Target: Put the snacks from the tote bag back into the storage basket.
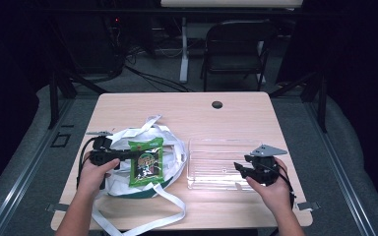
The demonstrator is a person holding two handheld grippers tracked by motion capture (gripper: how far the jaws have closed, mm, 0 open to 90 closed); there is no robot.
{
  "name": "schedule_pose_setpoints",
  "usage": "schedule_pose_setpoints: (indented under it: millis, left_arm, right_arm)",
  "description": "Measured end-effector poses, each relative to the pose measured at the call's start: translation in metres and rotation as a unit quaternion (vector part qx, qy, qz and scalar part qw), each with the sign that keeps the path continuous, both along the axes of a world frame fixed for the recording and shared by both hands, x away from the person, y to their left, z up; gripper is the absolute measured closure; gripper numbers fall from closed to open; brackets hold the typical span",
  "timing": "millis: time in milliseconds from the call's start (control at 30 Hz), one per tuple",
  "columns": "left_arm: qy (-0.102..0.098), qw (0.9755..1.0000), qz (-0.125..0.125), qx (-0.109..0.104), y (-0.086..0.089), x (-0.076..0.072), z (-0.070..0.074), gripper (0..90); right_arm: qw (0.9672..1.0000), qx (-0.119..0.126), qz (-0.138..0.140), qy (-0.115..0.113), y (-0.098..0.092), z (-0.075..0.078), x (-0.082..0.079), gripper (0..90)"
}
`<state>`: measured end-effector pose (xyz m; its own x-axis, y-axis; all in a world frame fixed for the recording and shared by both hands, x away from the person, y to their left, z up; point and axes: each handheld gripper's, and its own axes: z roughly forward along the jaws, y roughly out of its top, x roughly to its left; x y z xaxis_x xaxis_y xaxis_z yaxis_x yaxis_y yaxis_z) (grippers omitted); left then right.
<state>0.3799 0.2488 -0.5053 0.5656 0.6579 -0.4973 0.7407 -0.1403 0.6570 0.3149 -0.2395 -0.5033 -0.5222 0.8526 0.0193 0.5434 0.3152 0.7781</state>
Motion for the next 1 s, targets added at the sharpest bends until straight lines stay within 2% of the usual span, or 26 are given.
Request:
schedule_pose_setpoints:
  millis: [400, 600, 767, 1000]
  left_arm:
    - [-0.031, 0.9992, 0.024, -0.003, 0.01, -0.004, 0.011, 72.7]
    - [-0.066, 0.9971, 0.036, -0.008, 0.012, -0.009, 0.023, 72.7]
    - [-0.088, 0.9954, 0.037, -0.009, 0.01, -0.013, 0.03, 72.8]
    - [-0.104, 0.9941, 0.029, -0.006, 0.004, -0.017, 0.038, 72.8]
  right_arm:
    - [1.0, 0.001, 0.0, -0.002, 0.0, 0.0, 0.0, 49.0]
    - [1.0, 0.0, 0.0, -0.003, -0.001, 0.001, 0.0, 49.0]
    - [1.0, -0.002, 0.003, -0.006, -0.001, 0.001, 0.0, 48.7]
    - [0.9998, -0.013, 0.007, -0.015, 0.0, 0.002, -0.001, 48.7]
